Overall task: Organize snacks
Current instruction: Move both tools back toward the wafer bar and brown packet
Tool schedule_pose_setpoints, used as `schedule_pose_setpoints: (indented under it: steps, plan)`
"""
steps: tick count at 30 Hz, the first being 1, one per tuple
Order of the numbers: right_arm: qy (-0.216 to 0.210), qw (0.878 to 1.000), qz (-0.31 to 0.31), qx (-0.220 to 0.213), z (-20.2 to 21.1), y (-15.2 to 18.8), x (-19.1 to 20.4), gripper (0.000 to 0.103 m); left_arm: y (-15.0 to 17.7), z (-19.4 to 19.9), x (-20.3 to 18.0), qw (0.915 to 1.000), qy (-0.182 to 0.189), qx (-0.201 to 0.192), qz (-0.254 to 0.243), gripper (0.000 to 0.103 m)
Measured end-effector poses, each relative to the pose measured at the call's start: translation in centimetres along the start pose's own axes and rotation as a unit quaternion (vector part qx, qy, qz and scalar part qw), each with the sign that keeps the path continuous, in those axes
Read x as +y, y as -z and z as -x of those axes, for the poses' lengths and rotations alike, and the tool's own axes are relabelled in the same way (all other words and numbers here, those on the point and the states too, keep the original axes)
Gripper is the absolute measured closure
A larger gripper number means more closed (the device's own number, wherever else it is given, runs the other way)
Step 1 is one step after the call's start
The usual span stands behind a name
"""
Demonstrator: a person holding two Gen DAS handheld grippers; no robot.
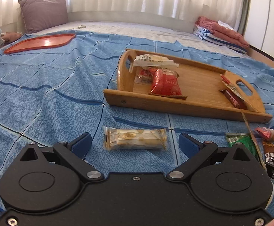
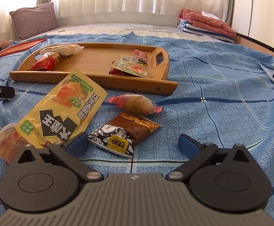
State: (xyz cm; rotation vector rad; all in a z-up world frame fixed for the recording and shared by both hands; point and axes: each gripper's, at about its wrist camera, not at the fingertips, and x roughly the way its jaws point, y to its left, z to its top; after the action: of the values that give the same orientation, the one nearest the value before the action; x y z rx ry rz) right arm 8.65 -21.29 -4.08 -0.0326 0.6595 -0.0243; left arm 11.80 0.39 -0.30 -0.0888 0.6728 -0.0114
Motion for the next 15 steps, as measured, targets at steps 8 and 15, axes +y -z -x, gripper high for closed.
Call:
schedule_pose_setpoints:
  steps: [8,15]
  plan:
    - [-0.001,1.0,-0.002,-0.004,0.0,0.1,0.0,0.0,-0.5,-1.4,-0.4,0.9997,-0.016,0.01,-0.014,0.005]
    - [0.0,1.0,-0.001,-0.005,0.0,0.1,-0.1,0.0,-0.5,-1.3,-1.0,0.9994,-0.012,0.006,-0.031,0.036]
